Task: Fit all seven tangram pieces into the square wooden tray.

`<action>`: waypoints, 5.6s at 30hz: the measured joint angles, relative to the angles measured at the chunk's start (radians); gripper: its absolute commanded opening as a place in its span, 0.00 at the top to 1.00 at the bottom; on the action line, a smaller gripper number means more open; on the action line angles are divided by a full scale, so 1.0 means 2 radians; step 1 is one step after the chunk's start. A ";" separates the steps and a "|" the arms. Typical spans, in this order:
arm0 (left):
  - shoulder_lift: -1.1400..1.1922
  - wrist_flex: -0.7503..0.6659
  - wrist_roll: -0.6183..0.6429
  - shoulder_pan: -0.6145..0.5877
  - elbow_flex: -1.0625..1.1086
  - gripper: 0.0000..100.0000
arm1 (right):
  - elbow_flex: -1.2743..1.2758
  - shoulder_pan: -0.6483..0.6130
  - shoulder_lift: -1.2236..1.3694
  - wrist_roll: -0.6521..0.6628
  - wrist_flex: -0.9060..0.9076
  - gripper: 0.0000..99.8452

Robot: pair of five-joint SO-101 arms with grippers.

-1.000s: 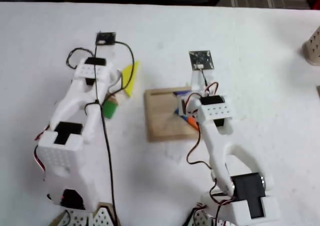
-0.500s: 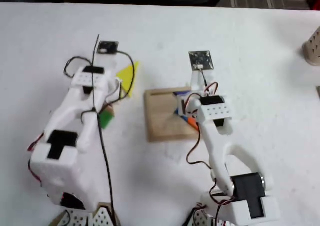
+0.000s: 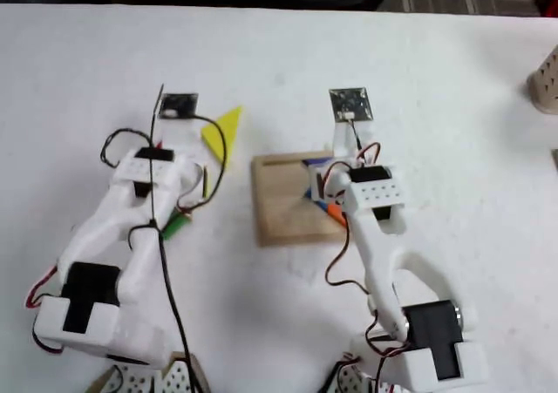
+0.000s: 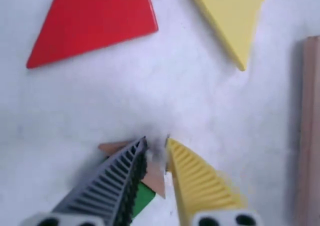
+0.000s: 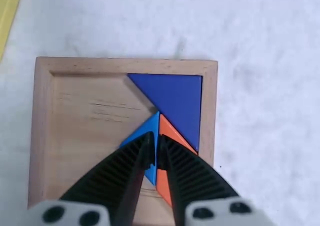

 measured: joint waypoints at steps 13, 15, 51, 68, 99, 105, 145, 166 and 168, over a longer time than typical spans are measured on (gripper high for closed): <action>-0.006 0.048 0.056 -0.012 0.000 0.75 | 0.006 -0.001 0.000 0.029 0.000 0.98; -0.006 0.051 0.056 -0.018 0.000 0.76 | 0.006 -0.001 0.000 0.029 0.000 0.98; -0.018 0.031 0.044 -0.004 0.035 0.98 | 0.006 -0.001 0.018 0.030 -0.012 0.98; -0.018 0.005 0.003 0.024 -0.021 0.98 | 0.034 0.059 -0.038 0.030 0.025 0.98; 0.102 -0.184 -0.330 0.258 -0.060 0.71 | 0.111 0.124 -0.099 0.030 -0.014 0.98; 0.095 -0.186 -0.329 0.240 -0.061 0.74 | 0.111 0.124 -0.099 0.030 -0.014 0.98; 0.081 -0.165 -0.107 0.225 -0.077 0.98 | 0.128 0.124 -0.099 0.030 -0.041 0.98; -0.048 -0.162 -0.107 0.259 0.010 0.98 | 0.128 0.124 -0.099 0.031 -0.041 0.98; -0.075 -0.173 -0.107 0.263 0.039 0.98 | 0.128 0.124 -0.099 0.031 -0.041 0.98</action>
